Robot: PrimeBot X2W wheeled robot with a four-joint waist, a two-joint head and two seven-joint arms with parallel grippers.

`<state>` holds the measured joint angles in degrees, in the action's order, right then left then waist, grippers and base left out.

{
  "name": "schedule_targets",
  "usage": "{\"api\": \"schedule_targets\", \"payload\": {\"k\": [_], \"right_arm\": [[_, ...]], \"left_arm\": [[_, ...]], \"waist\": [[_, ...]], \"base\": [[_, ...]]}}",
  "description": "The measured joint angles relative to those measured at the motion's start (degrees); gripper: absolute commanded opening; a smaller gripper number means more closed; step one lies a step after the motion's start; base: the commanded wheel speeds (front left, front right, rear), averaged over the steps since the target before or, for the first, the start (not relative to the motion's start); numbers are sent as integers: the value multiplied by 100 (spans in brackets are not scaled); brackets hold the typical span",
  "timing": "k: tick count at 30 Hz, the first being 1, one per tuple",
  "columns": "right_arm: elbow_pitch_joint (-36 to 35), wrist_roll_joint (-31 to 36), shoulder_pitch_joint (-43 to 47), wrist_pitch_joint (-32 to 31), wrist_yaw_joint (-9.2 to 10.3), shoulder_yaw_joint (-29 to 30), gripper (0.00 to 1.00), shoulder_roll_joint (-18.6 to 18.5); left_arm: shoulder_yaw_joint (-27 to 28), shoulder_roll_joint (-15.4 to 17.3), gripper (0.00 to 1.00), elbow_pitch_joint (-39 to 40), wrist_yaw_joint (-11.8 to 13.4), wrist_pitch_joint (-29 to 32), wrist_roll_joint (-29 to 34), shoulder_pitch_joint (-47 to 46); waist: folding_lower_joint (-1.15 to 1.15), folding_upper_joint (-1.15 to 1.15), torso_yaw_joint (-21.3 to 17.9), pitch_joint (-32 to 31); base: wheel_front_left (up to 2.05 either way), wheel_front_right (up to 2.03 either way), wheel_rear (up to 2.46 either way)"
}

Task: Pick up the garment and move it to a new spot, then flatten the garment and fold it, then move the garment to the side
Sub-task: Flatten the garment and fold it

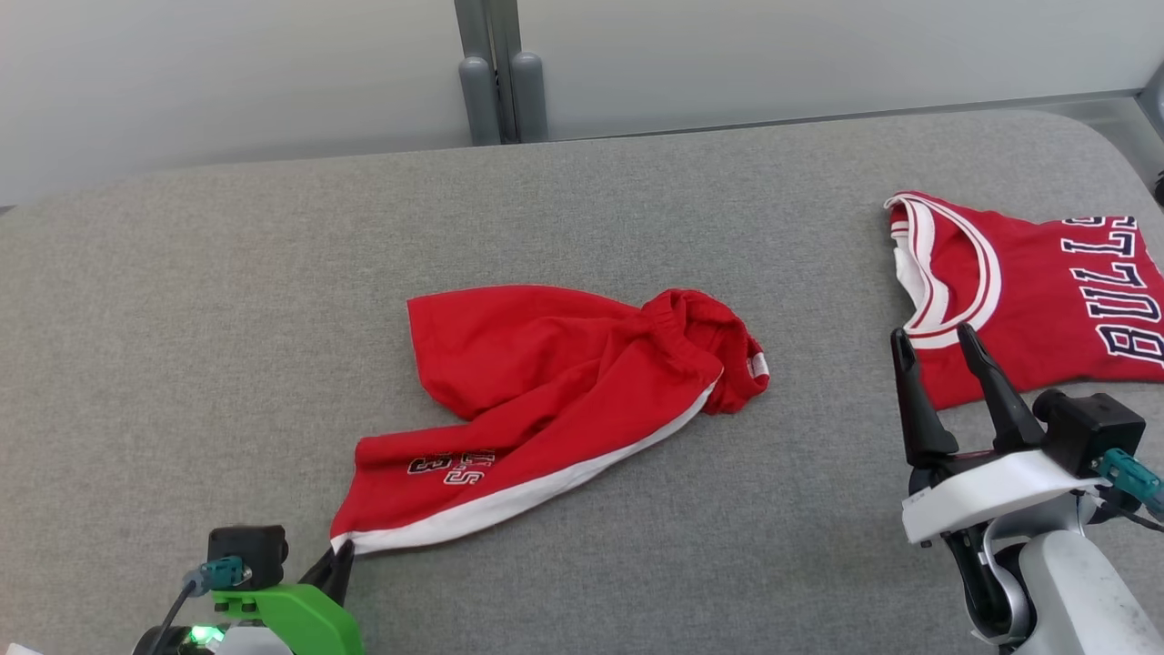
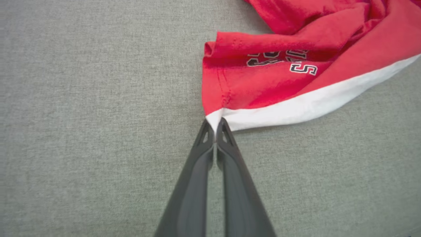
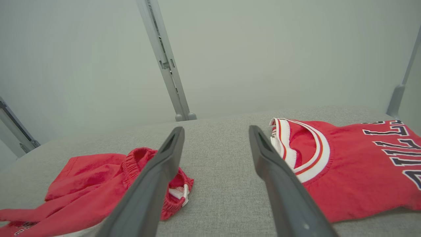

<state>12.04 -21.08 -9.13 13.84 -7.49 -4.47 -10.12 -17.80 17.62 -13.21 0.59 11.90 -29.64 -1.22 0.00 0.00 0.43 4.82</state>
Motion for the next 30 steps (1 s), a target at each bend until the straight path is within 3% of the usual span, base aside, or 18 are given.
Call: {"api": "schedule_targets", "payload": {"k": [1, 3, 4, 9, 18, 24, 30], "right_arm": [[13, 0, 10, -15, 0, -14, 100, -10], [20, 0, 12, -23, 0, -48, 100, -15], [25, -2, 12, -44, 0, -74, 100, -18], [36, -12, 34, -73, 0, -165, 100, -73], [32, -38, 99, -90, 0, -349, 100, -105], [71, -66, 23, -307, 0, -698, 100, -186], [449, -280, -639, -1347, 0, -1382, 100, -388]], "left_arm": [[0, -9, 0, -68, -4, -40, -4, 0], [32, -63, 87, -211, -16, -185, -85, -7], [24, -68, 100, -301, -15, -220, -89, -11], [107, -97, 100, -410, 73, -684, 35, -79], [355, -144, 100, 211, 304, -1934, 257, -201], [264, -236, 100, 294, 343, -2028, 299, -195], [158, -285, 100, 290, 291, -2006, 299, -279]], "waist": [[0, 0, -4, 0], [0, 0, -19, -3], [0, 0, -30, -9], [0, 0, -54, -68], [0, 0, -19, -255], [0, 0, 115, -236], [0, 0, 356, -119]], "base": [[0, 0, 0], [0, 0, 0], [0, 0, 0], [0, 0, 0], [0, 0, 0], [0, 0, 0], [0, 0, 0]]}}
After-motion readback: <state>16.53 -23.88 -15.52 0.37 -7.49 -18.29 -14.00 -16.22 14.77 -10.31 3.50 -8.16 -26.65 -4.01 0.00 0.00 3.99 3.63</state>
